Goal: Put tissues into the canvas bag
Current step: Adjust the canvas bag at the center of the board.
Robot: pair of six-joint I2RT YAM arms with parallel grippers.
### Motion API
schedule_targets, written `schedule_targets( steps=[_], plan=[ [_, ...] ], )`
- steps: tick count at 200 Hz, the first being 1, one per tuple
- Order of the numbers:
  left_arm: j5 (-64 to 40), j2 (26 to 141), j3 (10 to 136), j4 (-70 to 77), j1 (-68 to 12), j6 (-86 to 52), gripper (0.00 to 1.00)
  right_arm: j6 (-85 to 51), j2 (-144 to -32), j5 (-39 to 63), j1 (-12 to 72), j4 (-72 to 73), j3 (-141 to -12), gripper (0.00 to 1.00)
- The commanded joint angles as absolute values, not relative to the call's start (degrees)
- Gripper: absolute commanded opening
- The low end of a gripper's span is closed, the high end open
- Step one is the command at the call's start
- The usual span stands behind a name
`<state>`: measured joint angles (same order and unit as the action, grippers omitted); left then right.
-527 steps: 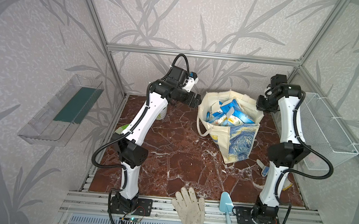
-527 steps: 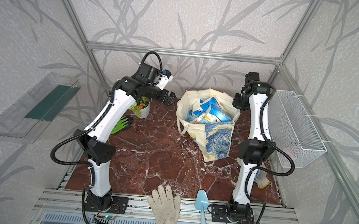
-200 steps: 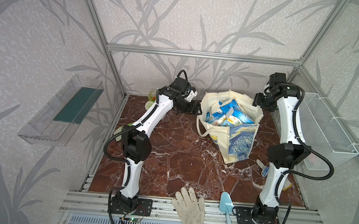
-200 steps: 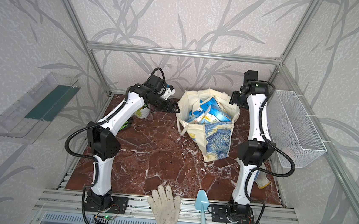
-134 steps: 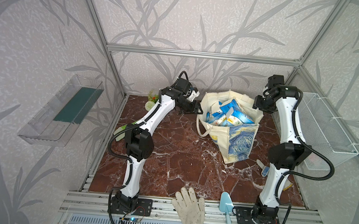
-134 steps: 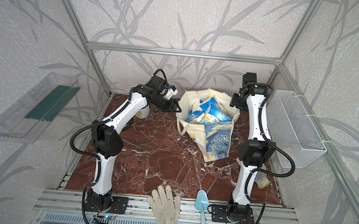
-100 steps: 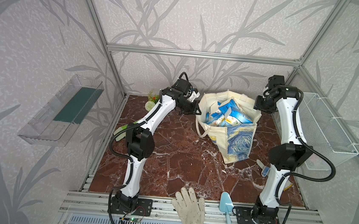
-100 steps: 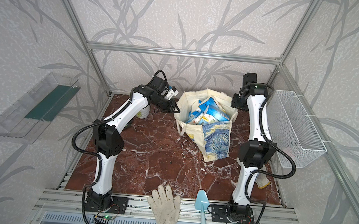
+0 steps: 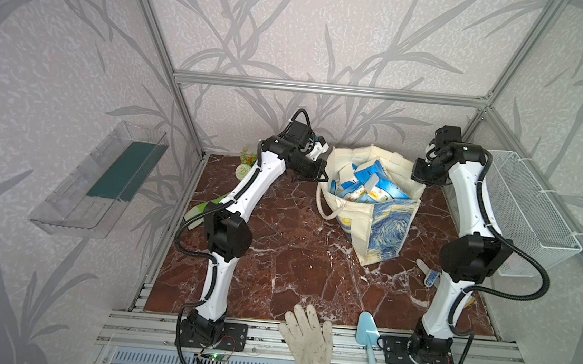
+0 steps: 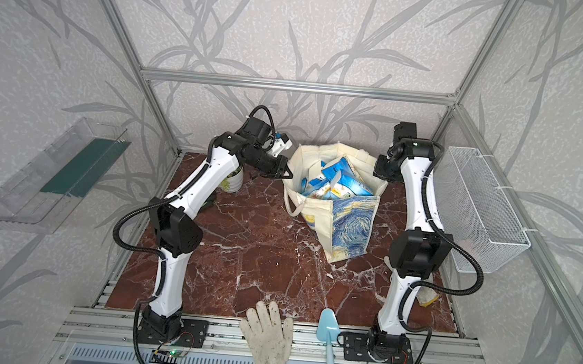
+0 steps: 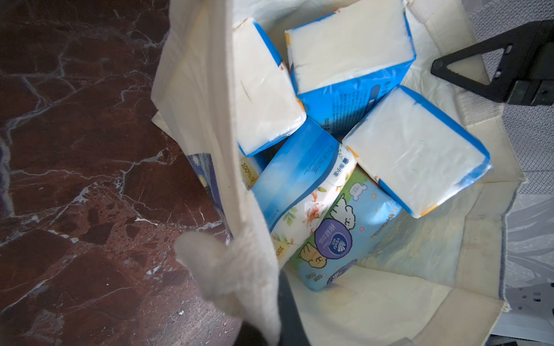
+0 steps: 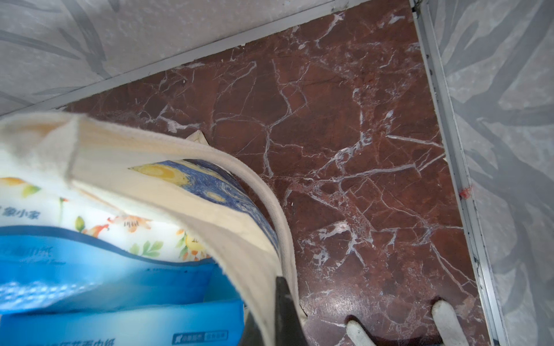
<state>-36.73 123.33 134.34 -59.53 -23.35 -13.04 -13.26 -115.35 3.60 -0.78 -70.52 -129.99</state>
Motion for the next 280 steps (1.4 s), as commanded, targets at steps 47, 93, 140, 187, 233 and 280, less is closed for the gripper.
schedule_targets(
  steps=[47, 93, 140, 187, 233, 280],
  plan=[
    [-31.99, 117.9, 140.8, -60.46, -17.85, -7.2, 0.0, -14.02, -114.65, 6.43, 6.2, -69.85, -134.72, 0.0],
    [-30.9, 117.24, 139.76, -60.22, -14.2, -6.26, 0.0, -15.87, -117.81, 6.88, 9.86, -69.77, -137.74, 0.01],
    [-30.73, 118.92, 139.4, -61.03, -13.18, -4.98, 0.0, -16.65, -119.09, 6.59, 11.08, -69.24, -138.17, 0.02],
    [-31.11, 119.61, 137.58, -61.35, -13.14, -4.13, 0.13, -15.47, -120.32, 5.63, 11.07, -70.81, -140.82, 0.07],
    [-31.24, 118.98, 135.59, -61.26, -13.16, -3.9, 0.35, -15.33, -120.45, 5.58, 11.07, -71.28, -142.29, 0.11],
    [-27.82, 117.54, 133.0, -61.47, -13.18, -3.79, 0.6, -15.49, -121.03, 6.5, 11.07, -71.54, -144.08, 0.28]
  ],
)
